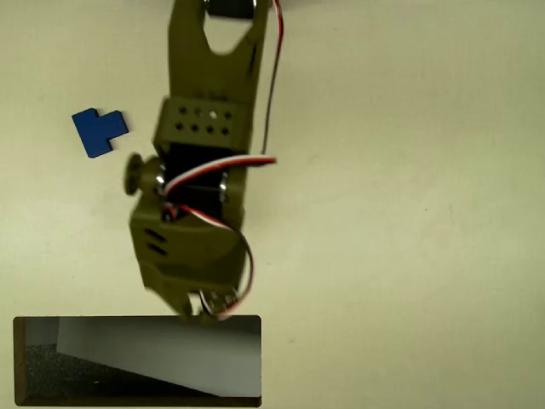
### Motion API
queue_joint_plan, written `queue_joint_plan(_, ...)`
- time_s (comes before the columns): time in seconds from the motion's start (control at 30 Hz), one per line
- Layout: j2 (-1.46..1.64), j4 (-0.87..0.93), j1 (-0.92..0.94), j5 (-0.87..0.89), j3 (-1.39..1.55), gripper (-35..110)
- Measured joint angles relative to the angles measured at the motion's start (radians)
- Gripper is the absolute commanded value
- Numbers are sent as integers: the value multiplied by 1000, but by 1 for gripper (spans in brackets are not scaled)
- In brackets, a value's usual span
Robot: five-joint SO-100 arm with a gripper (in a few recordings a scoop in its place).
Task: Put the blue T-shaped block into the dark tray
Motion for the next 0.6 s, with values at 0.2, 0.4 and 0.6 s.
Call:
queue_joint_plan(0.2,408,179,333,-376,463,0)
queue_joint_plan(0.4,419,17,747,-1035,810,0)
queue_joint_plan(0.6,112,-456,885,-1442,836,0)
